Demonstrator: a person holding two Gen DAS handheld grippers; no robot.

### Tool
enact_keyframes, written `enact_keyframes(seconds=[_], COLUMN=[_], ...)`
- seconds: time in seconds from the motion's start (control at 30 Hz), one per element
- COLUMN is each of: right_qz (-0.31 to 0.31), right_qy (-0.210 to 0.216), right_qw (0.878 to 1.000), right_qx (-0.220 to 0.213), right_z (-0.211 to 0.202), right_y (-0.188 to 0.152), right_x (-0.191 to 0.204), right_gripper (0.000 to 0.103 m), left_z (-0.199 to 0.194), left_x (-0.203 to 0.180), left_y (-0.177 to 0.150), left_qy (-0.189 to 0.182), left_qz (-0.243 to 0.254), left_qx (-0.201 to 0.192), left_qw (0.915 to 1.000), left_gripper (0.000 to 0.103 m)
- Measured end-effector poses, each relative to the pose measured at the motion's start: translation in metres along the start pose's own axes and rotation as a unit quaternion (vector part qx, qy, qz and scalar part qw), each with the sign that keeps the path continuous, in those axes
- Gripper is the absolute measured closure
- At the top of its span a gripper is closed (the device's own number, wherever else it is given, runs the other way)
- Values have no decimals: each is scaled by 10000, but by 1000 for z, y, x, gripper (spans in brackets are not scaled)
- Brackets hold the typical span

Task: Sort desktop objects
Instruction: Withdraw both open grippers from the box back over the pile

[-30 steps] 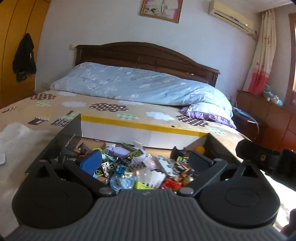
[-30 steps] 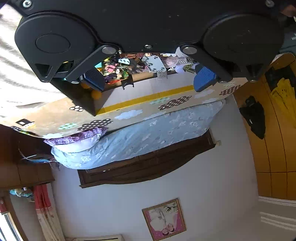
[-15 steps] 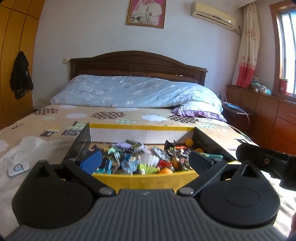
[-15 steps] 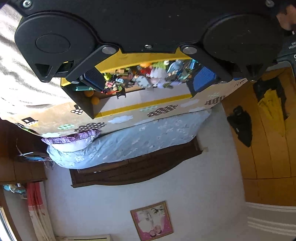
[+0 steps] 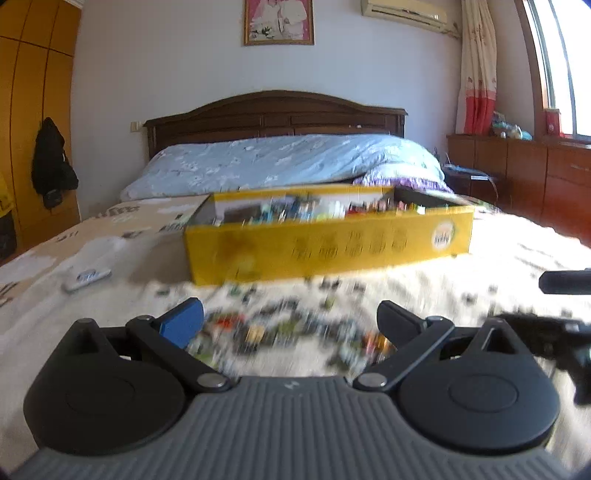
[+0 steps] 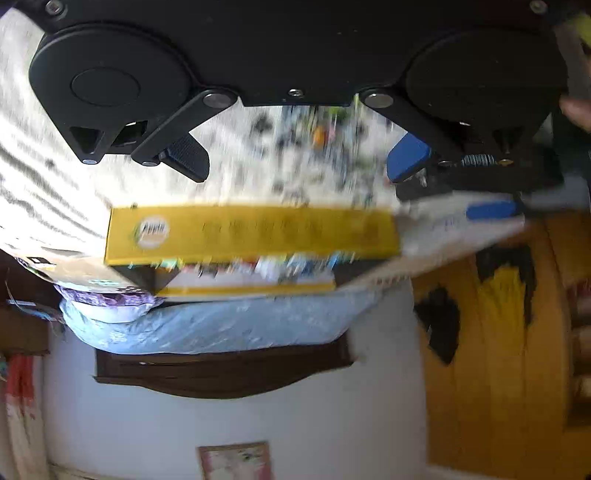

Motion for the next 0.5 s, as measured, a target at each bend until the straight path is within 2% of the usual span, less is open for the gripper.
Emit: enact_keyframes(seconds=[0.1, 0.23, 0.37, 0.43, 0.5], right_qz=[-203, 18, 221, 192, 175], right_qy=[-3, -83, -177, -204, -278], right_qw=[9998, 9999, 9996, 9996, 9994], right_qx=[-22, -70, -83, -62, -51], right_z=[-5, -7, -3, -4, -1], right_y=[-35, -64, -72, -73, -70], right_x=[17, 26, 20, 20, 15], right_gripper=[0, 0, 0, 0, 0], left_z=[-1, -2, 6, 17, 25], left_x=[10, 21, 39, 44, 48], left_y=[-22, -35, -33, -30, -30], left_qy=[335, 653, 790, 1089, 1331], left_qz=[174, 262, -240, -372, -446], left_qx=[141, 150, 139, 118, 268], left_qw=[9992, 9974, 9965, 9933, 9897], left_gripper=[0, 0, 0, 0, 0])
Point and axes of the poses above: each gripper's, at about its wrist camera, not at the fingertips, and z roughly the way its jaws point, x to its left, y to its top, the point moved 2 cm from there along z, roughly the way its jaws point
